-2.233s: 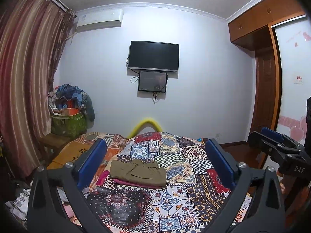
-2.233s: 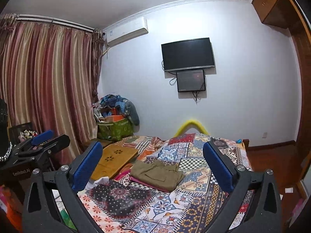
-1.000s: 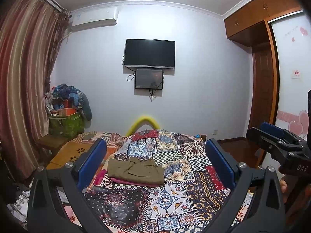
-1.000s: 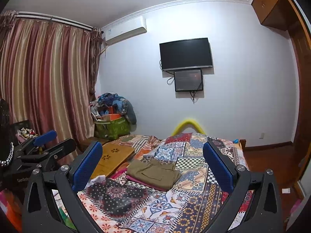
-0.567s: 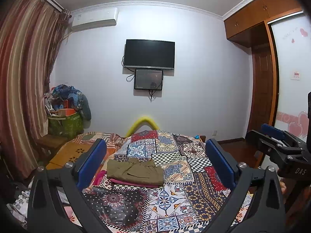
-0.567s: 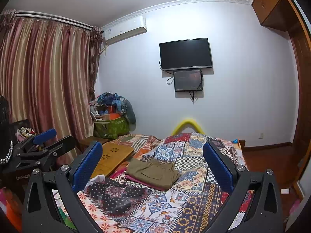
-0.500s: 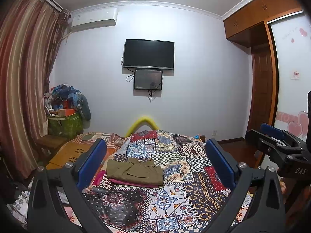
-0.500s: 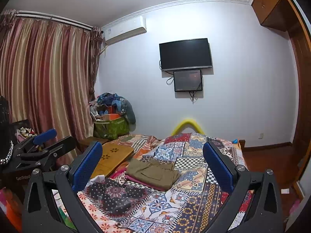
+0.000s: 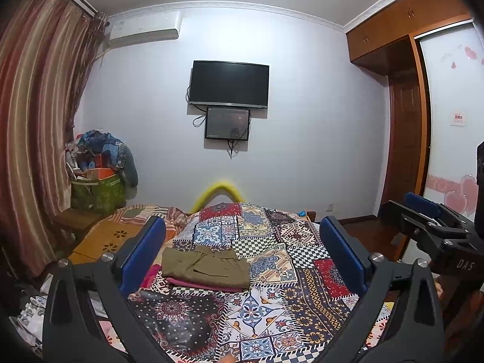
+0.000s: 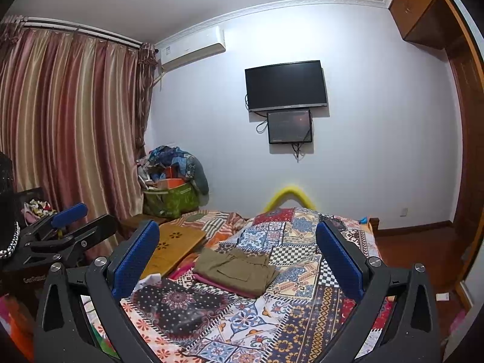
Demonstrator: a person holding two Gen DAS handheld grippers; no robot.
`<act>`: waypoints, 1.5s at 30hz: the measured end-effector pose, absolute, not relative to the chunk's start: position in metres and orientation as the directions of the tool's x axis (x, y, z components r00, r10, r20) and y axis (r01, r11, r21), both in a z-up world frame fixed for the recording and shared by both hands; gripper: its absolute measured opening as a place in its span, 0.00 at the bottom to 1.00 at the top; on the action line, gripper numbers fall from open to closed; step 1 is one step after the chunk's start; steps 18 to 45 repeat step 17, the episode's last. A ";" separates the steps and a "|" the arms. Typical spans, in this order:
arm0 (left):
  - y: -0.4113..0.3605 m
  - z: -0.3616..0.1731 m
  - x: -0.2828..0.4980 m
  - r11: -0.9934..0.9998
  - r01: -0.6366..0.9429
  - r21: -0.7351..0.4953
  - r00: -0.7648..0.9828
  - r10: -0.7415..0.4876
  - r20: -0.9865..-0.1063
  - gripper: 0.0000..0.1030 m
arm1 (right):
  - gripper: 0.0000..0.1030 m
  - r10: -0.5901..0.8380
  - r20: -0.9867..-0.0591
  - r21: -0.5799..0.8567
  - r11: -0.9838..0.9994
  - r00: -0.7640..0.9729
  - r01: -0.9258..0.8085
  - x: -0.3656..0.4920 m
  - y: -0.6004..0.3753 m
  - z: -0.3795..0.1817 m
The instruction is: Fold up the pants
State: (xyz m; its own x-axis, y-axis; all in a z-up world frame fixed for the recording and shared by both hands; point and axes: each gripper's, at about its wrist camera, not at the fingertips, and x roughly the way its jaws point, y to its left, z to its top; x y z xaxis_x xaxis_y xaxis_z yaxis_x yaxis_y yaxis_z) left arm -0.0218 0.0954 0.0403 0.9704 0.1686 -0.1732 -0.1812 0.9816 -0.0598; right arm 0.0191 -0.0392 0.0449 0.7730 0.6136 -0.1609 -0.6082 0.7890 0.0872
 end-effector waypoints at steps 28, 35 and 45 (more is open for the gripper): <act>0.094 0.039 -0.021 0.984 -0.166 -0.066 0.973 0.152 -0.176 1.00 | 1.00 0.596 -0.166 0.079 0.802 0.786 -0.592 0.021 -0.038 0.044; 0.094 0.039 -0.021 0.984 -0.166 -0.066 0.973 0.152 -0.176 1.00 | 1.00 0.596 -0.166 0.079 0.802 0.786 -0.592 0.021 -0.038 0.044; 0.094 0.039 -0.021 0.984 -0.166 -0.066 0.973 0.152 -0.176 1.00 | 1.00 0.596 -0.166 0.079 0.802 0.786 -0.592 0.021 -0.038 0.044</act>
